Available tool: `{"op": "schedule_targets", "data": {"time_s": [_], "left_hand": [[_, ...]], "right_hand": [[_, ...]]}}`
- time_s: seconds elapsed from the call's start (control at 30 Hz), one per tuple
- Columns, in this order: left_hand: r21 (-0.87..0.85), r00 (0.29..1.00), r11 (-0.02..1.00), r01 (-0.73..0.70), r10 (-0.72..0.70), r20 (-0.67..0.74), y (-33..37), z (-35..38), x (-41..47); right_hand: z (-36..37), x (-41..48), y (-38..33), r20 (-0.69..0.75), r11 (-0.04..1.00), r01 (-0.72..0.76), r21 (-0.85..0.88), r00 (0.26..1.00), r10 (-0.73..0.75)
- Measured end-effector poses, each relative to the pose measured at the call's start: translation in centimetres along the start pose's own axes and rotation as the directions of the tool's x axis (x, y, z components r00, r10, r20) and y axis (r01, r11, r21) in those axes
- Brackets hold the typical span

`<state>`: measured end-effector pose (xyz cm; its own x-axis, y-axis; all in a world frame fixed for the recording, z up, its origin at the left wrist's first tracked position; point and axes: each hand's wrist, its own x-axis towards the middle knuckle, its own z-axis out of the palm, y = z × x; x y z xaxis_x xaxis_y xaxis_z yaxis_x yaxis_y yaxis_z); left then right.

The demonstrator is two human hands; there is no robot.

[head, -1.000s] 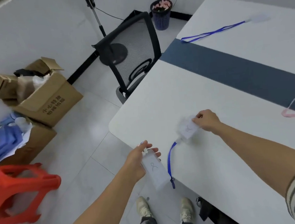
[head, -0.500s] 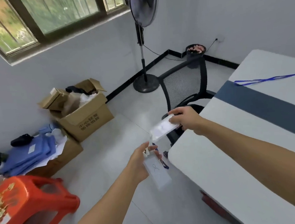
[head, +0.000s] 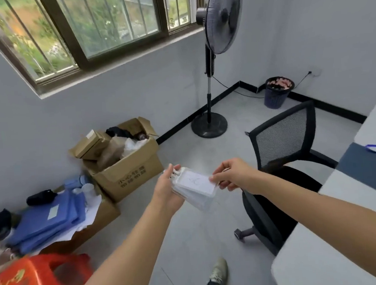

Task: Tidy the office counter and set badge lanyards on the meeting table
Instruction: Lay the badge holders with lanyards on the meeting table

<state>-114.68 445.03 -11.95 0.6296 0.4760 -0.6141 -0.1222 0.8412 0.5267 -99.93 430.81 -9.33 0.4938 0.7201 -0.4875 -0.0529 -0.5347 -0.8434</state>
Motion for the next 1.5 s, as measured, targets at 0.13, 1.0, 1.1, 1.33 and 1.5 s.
{"op": "schedule_targets", "data": {"time_s": [0.13,1.0,1.1,1.33,1.5], "left_hand": [[-0.025,0.998,1.0,0.009,-0.011,-0.059,5.3,1.6,6.4],[0.525,0.951,0.846,0.091,-0.229,0.205,28.9,27.7,47.8],[0.589,0.919,0.793,0.156,-0.335,0.206,26.4,32.4,51.8],[0.703,0.864,0.677,0.22,-0.47,0.182,19.6,44.5,59.7],[0.77,0.845,0.612,0.181,-0.497,0.197,16.3,55.7,64.6]], "right_hand": [[-0.1,7.3,-2.5,0.069,0.995,-0.016,-0.101,0.997,0.023],[-19.6,42.9,-18.3,-0.292,0.967,-0.187,0.176,0.928,0.232],[-25.4,44.2,-16.0,-0.433,0.952,-0.238,0.191,0.85,0.299],[-40.1,48.1,-10.0,-0.629,0.921,-0.308,0.237,0.674,0.387],[-50.7,49.8,-8.7,-0.695,0.909,-0.326,0.261,0.59,0.411]]}}
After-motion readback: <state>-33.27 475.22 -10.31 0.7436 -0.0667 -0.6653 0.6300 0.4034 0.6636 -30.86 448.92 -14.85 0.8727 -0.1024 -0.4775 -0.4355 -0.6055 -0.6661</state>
